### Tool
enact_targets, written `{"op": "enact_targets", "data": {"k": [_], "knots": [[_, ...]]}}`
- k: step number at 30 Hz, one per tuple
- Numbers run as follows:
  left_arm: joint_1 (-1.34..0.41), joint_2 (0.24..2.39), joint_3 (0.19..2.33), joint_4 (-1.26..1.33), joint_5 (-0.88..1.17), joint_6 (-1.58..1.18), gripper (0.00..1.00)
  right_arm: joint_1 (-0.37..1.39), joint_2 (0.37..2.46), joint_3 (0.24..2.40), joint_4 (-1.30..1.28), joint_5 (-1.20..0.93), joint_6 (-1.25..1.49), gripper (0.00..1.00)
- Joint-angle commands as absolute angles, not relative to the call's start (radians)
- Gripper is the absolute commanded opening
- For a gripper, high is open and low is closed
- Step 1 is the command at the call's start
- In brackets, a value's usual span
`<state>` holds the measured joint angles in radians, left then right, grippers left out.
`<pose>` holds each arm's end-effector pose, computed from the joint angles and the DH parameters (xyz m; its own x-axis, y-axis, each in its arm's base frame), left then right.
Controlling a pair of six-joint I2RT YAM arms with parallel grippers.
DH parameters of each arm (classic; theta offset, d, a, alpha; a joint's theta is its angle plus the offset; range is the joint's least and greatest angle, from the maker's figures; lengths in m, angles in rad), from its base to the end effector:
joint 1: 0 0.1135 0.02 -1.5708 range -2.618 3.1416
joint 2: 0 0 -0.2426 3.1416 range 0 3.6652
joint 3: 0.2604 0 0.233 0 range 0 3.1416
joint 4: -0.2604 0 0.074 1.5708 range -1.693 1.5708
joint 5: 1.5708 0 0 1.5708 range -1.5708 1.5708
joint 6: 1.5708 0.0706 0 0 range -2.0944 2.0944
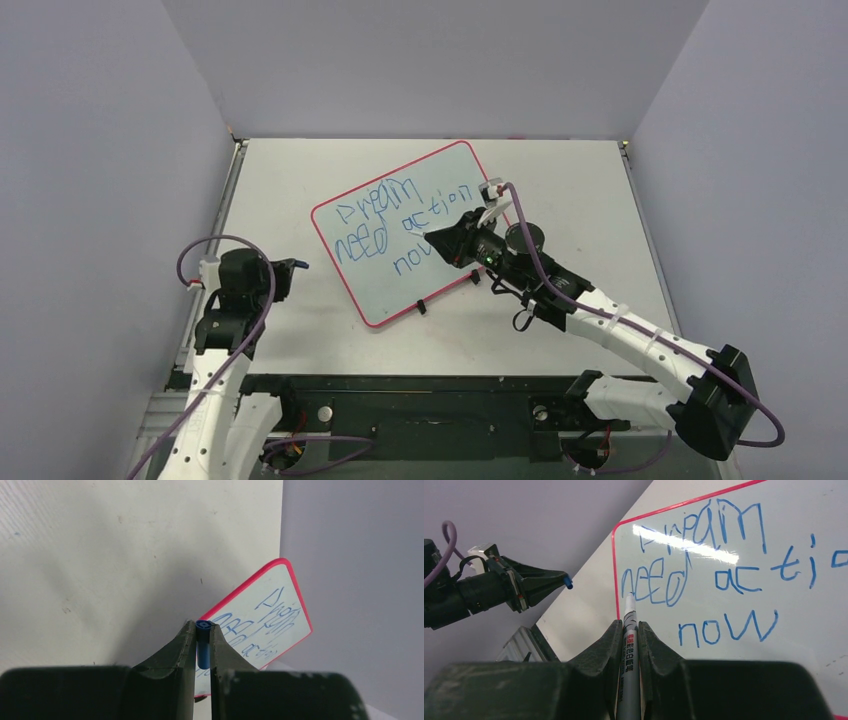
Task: Write a sentence on the whiteboard
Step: Close the whiteboard marker at the center of the board.
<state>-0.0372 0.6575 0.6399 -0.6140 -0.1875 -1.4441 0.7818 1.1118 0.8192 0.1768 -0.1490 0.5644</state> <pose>0.1702 0.0068 0.2331 0.0383 -0.9767 -0.2112 -0.5997 0.1466 -0.7867 0.1972 0.2105 0.3069 -0.4979 0.2510 -0.8301 -0.6332 0.5487 0.5458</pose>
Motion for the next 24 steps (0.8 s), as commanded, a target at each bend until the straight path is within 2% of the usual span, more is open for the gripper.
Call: {"op": "enact_targets", "data": {"k": [1, 11, 18, 24], "knots": [[-0.031, 0.689, 0.725, -0.519, -0.077, -1.418, 0.0, 0.799, 1.125, 0.875, 0.321, -0.189, 0.585, 0.0], [-0.074, 0.84, 0.733, -0.253, 0.124, -1.513, 0.0, 0.815, 1.154, 0.884, 0.415, -0.253, 0.571, 0.0], [-0.253, 0.927, 0.803, -0.194, -0.002, -1.619, 0.0, 0.815, 1.191, 0.924, 0.424, -0.243, 0.541, 0.0], [-0.333, 0.981, 0.825, -0.119, -0.051, -1.719, 0.0, 0.813, 1.211, 0.94, 0.422, -0.234, 0.508, 0.0]]}}
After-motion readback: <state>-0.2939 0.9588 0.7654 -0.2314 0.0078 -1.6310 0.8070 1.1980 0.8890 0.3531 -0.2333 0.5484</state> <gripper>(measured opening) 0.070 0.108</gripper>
